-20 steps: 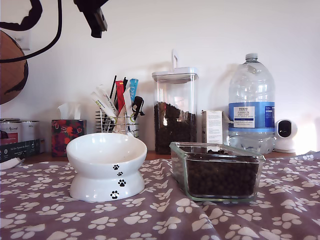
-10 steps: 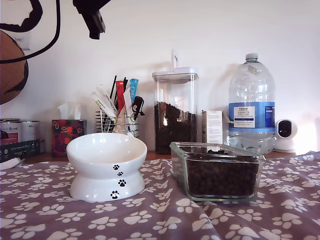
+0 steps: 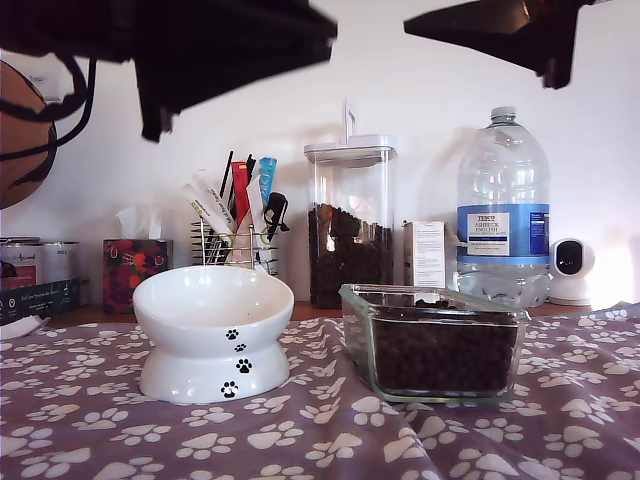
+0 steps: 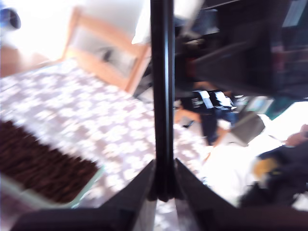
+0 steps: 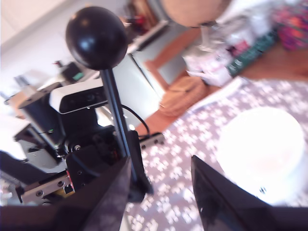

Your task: Measure one spoon of cat food and pour it into the food bowl

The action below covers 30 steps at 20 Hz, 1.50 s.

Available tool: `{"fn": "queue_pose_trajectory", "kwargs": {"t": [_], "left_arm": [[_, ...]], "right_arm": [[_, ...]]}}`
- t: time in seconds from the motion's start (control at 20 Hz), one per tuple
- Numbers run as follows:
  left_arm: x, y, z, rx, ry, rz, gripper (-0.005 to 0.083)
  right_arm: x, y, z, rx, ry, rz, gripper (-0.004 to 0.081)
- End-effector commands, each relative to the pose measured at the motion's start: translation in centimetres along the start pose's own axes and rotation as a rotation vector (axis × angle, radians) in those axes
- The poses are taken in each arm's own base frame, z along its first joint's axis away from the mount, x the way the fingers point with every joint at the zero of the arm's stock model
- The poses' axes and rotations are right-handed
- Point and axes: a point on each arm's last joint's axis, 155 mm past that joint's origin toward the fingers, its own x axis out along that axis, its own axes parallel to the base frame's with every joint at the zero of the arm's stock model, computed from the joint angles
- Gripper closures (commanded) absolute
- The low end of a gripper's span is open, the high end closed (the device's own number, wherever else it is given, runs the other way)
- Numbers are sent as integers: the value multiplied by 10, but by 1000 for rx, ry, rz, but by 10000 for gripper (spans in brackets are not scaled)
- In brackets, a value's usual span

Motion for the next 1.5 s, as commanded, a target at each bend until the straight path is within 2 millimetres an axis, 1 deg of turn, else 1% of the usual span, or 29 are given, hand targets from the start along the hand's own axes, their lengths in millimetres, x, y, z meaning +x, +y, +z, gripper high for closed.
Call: {"fn": "queue_pose_trajectory", "kwargs": {"t": [0.0, 0.15, 0.35, 0.45, 0.6, 0.7, 0.75, 0.8, 0.9, 0.95, 1.0, 1.1, 1.2, 1.35, 1.45], "left_arm": [[6, 4, 11, 20, -9, 61, 797], [10, 19, 11, 37, 35, 205, 797], [10, 28, 10, 83, 99, 338, 797], [9, 37, 4, 102, 158, 406, 797], [18, 47, -4, 99, 236, 469, 797], [26, 51, -8, 125, 289, 498, 797], [30, 52, -10, 132, 312, 512, 797], [36, 51, -11, 133, 326, 510, 797], [44, 49, -9, 136, 328, 503, 797], [46, 48, -7, 137, 323, 500, 797], [46, 47, -6, 137, 319, 498, 797], [48, 44, -5, 135, 316, 481, 797], [51, 36, -5, 127, 322, 440, 797], [56, 20, -13, 119, 347, 366, 797], [58, 15, -15, 124, 352, 355, 797]], "right_arm": [[-2, -7, 4, 43, 10, -66, 411], [-7, -27, -10, 158, 89, -214, 411], [-23, -51, -22, 235, 150, -423, 412], [-26, -54, -22, 254, 156, -462, 412], [-28, -58, -21, 306, 136, -513, 412], [-25, -55, -23, 302, 137, -517, 412], [-20, -51, -21, 285, 135, -497, 412], [-15, -45, -15, 244, 119, -469, 412], [-7, -35, 6, 175, 54, -415, 412], [-5, -32, 13, 160, 27, -400, 412], [-5, -31, 17, 157, 15, -394, 412], [-4, -35, 12, 181, 29, -403, 411], [-1, -38, 9, 187, 41, -405, 395], [11, -40, 6, 194, 60, -369, 395], [15, -45, 2, 202, 75, -376, 395]]}}
